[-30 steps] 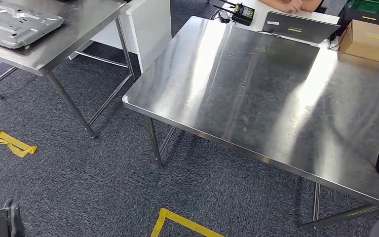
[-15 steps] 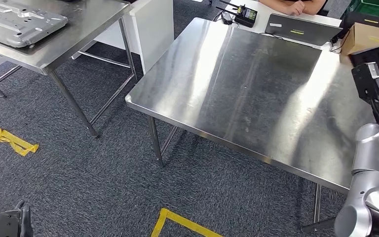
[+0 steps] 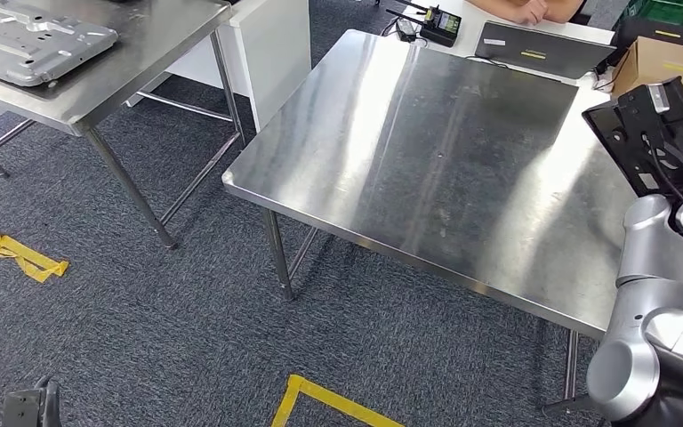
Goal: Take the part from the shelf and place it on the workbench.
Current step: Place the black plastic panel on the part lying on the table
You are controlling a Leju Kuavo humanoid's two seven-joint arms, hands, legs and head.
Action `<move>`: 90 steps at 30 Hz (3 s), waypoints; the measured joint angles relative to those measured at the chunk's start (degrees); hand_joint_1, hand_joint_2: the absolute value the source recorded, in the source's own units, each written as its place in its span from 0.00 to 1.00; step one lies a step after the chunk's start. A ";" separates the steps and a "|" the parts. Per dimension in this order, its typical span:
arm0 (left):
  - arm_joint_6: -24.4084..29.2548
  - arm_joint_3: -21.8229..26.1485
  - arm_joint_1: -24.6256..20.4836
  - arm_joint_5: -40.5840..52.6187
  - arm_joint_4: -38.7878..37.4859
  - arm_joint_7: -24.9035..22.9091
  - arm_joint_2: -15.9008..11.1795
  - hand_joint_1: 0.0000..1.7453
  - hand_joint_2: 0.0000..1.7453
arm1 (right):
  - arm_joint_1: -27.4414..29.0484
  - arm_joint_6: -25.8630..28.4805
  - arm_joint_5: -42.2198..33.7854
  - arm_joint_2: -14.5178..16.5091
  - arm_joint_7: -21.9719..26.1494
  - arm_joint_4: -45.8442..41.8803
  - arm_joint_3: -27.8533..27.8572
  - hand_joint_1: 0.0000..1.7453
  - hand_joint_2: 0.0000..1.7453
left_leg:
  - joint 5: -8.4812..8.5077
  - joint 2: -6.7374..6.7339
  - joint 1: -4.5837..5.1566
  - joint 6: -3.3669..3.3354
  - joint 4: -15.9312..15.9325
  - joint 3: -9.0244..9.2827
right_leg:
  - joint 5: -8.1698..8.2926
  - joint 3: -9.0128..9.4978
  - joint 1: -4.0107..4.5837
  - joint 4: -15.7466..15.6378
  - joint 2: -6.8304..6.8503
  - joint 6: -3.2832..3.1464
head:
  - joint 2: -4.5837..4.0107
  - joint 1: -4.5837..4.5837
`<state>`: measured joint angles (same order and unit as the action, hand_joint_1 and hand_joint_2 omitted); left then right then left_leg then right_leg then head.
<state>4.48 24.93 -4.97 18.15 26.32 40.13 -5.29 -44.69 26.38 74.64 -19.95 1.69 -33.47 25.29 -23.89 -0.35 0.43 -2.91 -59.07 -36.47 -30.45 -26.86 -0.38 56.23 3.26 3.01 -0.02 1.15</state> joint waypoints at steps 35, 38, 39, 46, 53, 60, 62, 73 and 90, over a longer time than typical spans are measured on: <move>2.09 8.16 -0.64 15.18 -5.99 -5.07 0.30 0.00 0.00 | -0.03 -13.31 2.22 1.95 -8.36 5.32 0.78 0.00 0.00 | -0.02 -0.08 -0.02 0.03 0.00 -0.05 | -0.01 -0.56 -0.02 -0.02 -0.06 -0.02 | 0.00 0.00; 1.64 8.84 -1.48 17.23 -6.01 -6.16 0.62 0.00 0.00 | 0.81 -23.06 2.01 1.58 -11.22 7.28 1.42 0.00 0.00 | -0.02 -0.02 -0.02 0.03 0.00 -0.05 | -0.02 -0.57 -0.03 -0.03 -0.02 -0.02 | 0.00 0.01; 1.54 8.99 -1.77 17.82 -6.01 -6.49 0.72 0.00 0.00 | 1.46 -25.64 1.51 1.49 -11.16 7.95 1.79 0.00 0.00 | -0.02 0.00 -0.03 0.02 -0.01 -0.05 | -0.02 -0.56 -0.02 -0.03 0.00 -0.02 | 0.00 0.01; 1.45 10.72 -2.91 20.10 -6.01 -7.16 1.17 0.00 0.00 | 7.84 -32.75 -1.17 1.68 -8.93 10.49 4.96 0.00 0.00 | -0.02 0.04 0.02 0.02 -0.01 -0.15 | 0.00 -0.15 -0.01 -0.01 -0.02 0.00 | 0.00 0.01; 1.34 12.35 -2.92 21.14 -6.01 -6.88 1.45 0.00 0.00 | 8.80 -32.72 -0.74 2.08 -9.88 11.22 5.99 0.00 0.00 | -0.02 -0.12 -0.03 0.03 0.00 -0.12 | -0.01 -0.54 0.01 -0.01 -0.11 -0.01 | 0.00 0.00; 1.33 14.21 -2.84 21.74 -6.01 -5.73 1.72 0.00 0.00 | 6.62 -31.91 -0.03 2.59 -7.18 11.41 6.08 0.00 0.00 | 0.01 -0.15 0.00 0.04 0.01 -0.14 | 0.01 -0.10 0.03 0.02 -0.15 0.00 | 0.00 0.01; 1.33 15.09 -2.68 21.74 -6.01 -4.99 1.77 0.00 0.00 | 4.79 -29.73 -0.68 3.11 -3.75 11.39 6.10 0.00 0.00 | 0.01 -0.17 0.01 0.05 0.01 -0.14 | 0.01 -0.10 0.03 0.04 -0.16 0.00 | 0.00 0.01; -0.65 21.70 -0.68 21.75 -4.55 -0.65 2.78 0.00 0.00 | -2.73 -15.69 -19.12 8.12 18.48 -0.84 5.43 0.00 0.00 | 0.04 -0.08 -0.03 0.07 -0.01 -0.17 | -0.01 -0.38 0.01 0.10 -0.08 -0.02 | 0.00 0.00; -2.74 25.75 0.89 19.07 -5.32 -0.11 6.75 0.00 0.00 | 51.93 -3.92 -54.52 26.63 38.37 -62.19 -10.68 0.00 0.00 | 1.54 1.30 -1.38 -0.02 2.56 0.39 | -7.18 -7.36 -0.87 15.21 -3.08 0.37 | 0.00 0.44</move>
<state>1.74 50.69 -4.08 37.22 21.00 40.02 1.46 7.24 22.46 20.12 6.68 40.06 -95.66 14.61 -22.35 0.95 -0.96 -2.93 -56.52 -36.08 -37.63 -34.22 -1.25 71.44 0.17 3.38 -0.02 1.59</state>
